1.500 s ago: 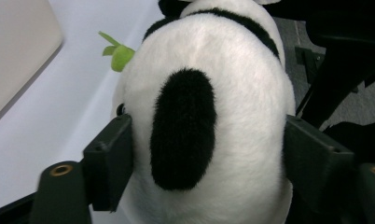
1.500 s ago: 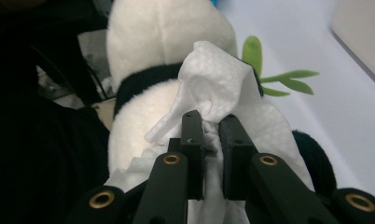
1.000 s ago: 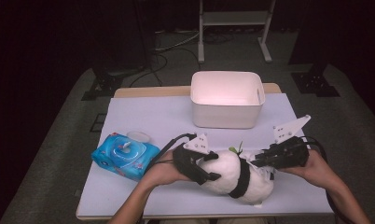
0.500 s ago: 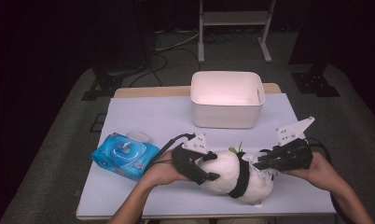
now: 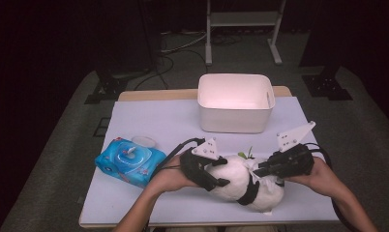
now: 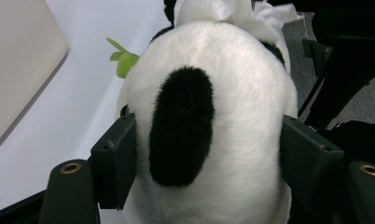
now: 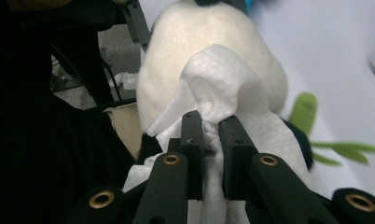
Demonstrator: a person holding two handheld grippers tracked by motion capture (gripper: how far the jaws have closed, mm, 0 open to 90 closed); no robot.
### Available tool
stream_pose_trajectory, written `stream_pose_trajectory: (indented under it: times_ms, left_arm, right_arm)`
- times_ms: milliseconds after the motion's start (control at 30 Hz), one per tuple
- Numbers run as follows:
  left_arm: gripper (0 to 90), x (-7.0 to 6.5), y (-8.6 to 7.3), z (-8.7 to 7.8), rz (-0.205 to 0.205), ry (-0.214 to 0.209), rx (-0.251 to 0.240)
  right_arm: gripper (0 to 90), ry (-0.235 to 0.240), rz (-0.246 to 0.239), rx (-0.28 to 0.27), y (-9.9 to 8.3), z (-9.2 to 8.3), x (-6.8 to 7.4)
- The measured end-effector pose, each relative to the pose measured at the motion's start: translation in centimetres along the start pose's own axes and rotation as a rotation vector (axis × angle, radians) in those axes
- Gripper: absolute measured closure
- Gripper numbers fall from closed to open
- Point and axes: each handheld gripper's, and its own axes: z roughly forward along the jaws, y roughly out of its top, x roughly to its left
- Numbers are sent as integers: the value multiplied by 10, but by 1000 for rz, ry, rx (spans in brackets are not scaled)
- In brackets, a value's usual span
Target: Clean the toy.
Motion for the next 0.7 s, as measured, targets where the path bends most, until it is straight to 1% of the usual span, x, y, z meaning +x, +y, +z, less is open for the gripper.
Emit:
stream_pose_trajectory:
  times_ms: [100,133,200,367,433,500,567,633,700]
  left_arm:
    - [277,1,0,-1,6,3,15]
    - [278,1,-2,-1,-3,0,11]
    - [279,2,-4,-1,-3,-5,7]
    - [280,5,-6,-2,-16,-8,0]
    - [282,5,-5,-2,-19,-10,-6]
    - [282,4,-3,-1,-15,-6,-3]
    - [282,2,0,-1,-9,-5,-6]
    - [282,0,3,-1,1,-4,-5]
    - [283,0,5,-1,9,2,9]
  right_arm:
    - [806,10,-18,4,6,8,2]
    - [806,7,-22,7,7,10,1]
    - [808,5,-28,13,8,9,2]
    - [808,-24,-20,29,4,-2,4]
    - [809,-30,-14,20,0,-6,3]
    - [809,-31,-14,17,0,-6,4]
    - [809,-22,-12,6,1,-3,4]
    - [809,-19,-25,2,5,0,3]
    - [809,-12,-27,1,8,5,3]
